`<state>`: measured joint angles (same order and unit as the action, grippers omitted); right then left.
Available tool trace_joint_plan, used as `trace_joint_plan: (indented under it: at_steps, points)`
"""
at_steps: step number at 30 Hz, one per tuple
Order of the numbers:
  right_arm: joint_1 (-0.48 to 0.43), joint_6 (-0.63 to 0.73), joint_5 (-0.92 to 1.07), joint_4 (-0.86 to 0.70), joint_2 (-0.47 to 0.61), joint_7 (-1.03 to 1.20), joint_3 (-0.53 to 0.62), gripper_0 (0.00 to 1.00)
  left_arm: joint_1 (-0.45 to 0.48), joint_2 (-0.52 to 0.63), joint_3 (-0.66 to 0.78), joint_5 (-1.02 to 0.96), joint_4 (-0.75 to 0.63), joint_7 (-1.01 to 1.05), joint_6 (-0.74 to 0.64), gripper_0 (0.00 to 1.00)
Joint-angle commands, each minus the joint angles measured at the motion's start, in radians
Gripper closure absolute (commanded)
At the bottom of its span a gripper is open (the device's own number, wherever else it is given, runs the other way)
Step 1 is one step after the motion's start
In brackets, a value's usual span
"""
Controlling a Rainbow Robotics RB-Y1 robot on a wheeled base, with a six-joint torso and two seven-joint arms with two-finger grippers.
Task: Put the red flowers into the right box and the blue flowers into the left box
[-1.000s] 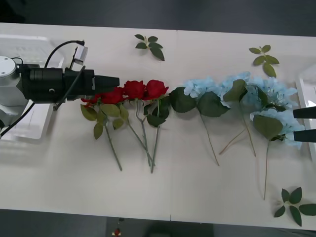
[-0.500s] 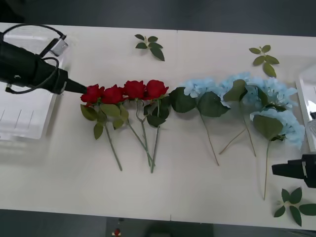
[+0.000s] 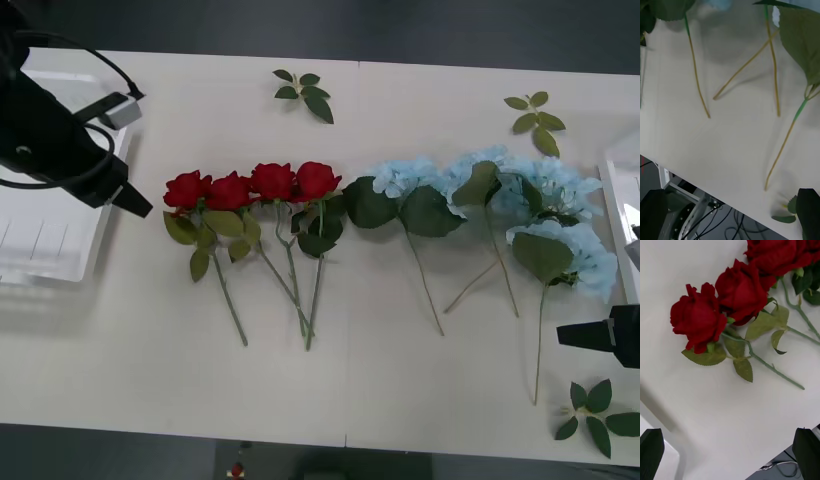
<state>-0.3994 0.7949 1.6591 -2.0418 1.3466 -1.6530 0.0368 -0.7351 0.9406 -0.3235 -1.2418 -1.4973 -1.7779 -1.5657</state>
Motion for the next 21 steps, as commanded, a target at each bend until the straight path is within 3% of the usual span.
trace_joint_plan:
  at_steps: [1,8,21]
  points:
    - [0.120,0.079,-0.088,0.115,-0.092,0.093,-0.067,0.00,-0.010,-0.014,-0.060,0.033,-0.024,0.029,0.087,0.00]
    - [0.277,0.230,-0.025,0.269,-0.078,0.286,-0.212,0.00,0.029,-0.023,-0.112,0.050,-0.020,0.041,0.202,0.00]
    - [0.430,-0.042,-0.101,0.295,-0.081,0.499,-0.462,0.00,0.100,-0.094,-0.126,0.084,-0.004,0.066,0.365,0.00]
